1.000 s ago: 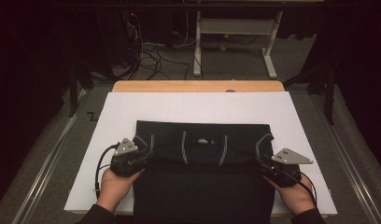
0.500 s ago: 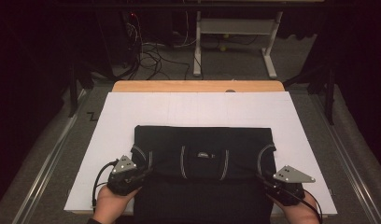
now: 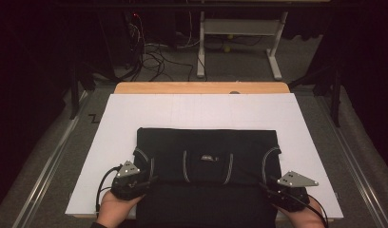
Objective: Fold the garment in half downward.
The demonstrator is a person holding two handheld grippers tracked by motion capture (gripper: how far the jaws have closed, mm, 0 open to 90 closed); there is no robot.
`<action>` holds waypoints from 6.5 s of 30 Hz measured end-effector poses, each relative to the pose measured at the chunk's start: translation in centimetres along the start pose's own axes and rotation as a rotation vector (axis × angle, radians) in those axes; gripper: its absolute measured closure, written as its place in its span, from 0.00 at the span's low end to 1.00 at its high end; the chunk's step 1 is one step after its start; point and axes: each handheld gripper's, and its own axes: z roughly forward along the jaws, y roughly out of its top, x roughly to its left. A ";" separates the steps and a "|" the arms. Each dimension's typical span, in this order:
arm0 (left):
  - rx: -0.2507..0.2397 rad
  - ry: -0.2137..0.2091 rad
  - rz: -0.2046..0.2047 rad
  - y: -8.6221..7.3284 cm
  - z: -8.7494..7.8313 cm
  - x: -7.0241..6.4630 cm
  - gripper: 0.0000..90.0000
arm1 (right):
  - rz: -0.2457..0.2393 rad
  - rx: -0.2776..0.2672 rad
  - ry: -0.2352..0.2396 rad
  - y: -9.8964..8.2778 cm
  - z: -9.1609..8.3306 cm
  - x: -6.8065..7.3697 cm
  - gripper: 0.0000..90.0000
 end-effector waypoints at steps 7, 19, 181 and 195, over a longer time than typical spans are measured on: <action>0.009 -0.001 0.024 0.2 0.1 -0.3 0.44 | 0.026 -0.021 0.008 -0.1 -0.3 -0.2 0.48; -0.076 0.032 -0.031 0.2 -1.5 0.8 0.32 | 0.095 -0.104 0.020 -0.3 -1.0 -1.0 0.32; -0.034 -0.059 0.135 -0.8 -3.3 -4.6 0.69 | -0.143 -0.143 0.192 2.9 -1.9 4.5 0.91; -0.045 -0.083 0.126 -2.6 -5.1 -5.7 0.61 | -0.113 -0.129 0.223 1.1 -3.6 5.0 0.81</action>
